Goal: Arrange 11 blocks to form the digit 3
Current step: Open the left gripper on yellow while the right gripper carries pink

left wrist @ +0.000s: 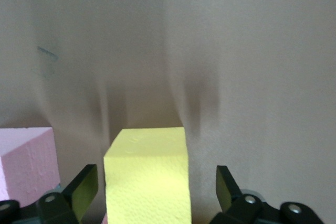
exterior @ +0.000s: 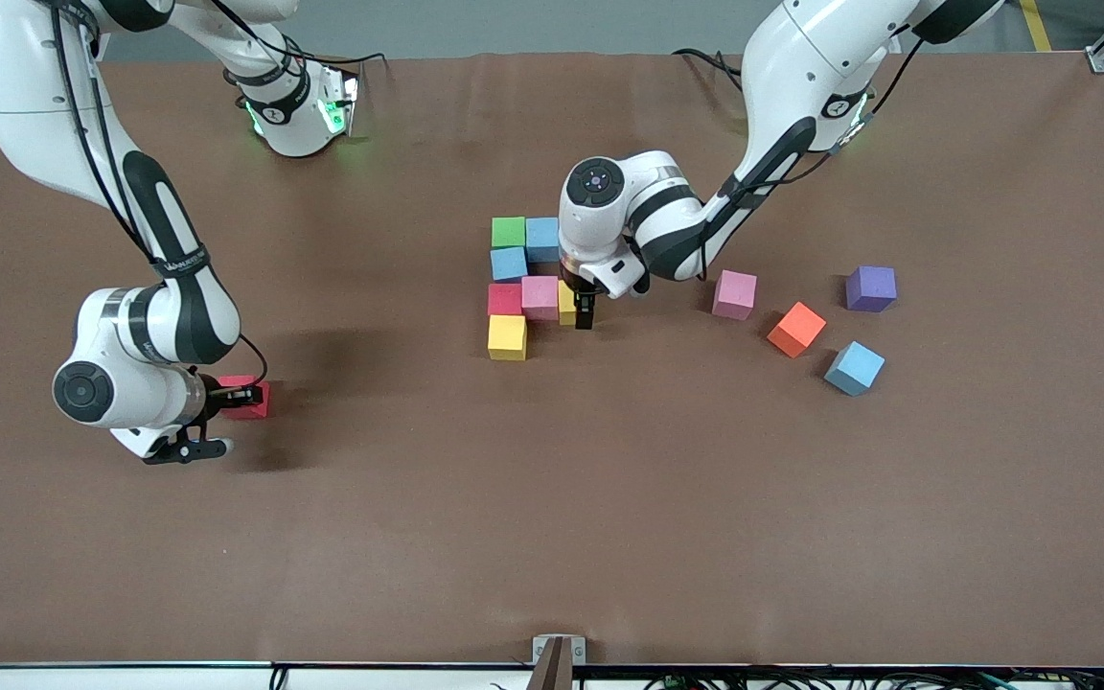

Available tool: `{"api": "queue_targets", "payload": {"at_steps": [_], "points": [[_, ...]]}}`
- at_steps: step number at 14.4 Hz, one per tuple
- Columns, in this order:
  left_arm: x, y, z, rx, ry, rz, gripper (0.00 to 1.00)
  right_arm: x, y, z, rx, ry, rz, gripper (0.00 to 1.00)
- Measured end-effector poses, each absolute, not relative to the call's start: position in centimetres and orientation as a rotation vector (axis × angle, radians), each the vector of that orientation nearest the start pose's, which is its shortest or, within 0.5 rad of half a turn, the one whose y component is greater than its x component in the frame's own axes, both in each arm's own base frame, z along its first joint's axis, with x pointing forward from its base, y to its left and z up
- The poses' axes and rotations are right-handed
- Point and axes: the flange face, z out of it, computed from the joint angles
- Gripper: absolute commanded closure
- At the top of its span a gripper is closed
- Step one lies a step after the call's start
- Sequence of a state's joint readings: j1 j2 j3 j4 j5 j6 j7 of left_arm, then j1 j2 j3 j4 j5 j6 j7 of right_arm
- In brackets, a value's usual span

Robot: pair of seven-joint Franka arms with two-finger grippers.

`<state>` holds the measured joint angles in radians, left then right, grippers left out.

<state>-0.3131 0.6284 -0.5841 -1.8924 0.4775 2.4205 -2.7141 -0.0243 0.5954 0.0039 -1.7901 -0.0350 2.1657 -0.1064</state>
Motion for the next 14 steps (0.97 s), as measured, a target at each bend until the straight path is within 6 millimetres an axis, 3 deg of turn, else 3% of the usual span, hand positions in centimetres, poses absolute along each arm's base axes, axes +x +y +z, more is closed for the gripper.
{"api": "queue_targets", "payload": {"at_steps": [3,6,9,11,14], "points": [[41.9,-48.6,23.5,-2.279,-2.211,0.007,0.00,63.7,-1.1,20.8,-3.107,-0.136,0.309,0.53],[41.6,-49.7,27.7,-2.349,-2.052,-0.075,0.00,65.7,1.0,23.6,-3.102,-0.172,0.203,0.53],[43.0,-48.8,33.1,-2.457,-1.878,-0.165,0.00,67.5,7.1,26.9,-3.105,-0.227,0.090,0.53],[45.5,-46.2,35.7,-2.544,-1.755,-0.200,0.00,67.5,12.4,27.9,-3.110,-0.173,0.057,0.53],[50.4,-40.4,38.1,-2.652,-1.549,-0.214,0.00,66.3,21.3,27.4,-3.112,-0.183,0.052,0.53]]}}
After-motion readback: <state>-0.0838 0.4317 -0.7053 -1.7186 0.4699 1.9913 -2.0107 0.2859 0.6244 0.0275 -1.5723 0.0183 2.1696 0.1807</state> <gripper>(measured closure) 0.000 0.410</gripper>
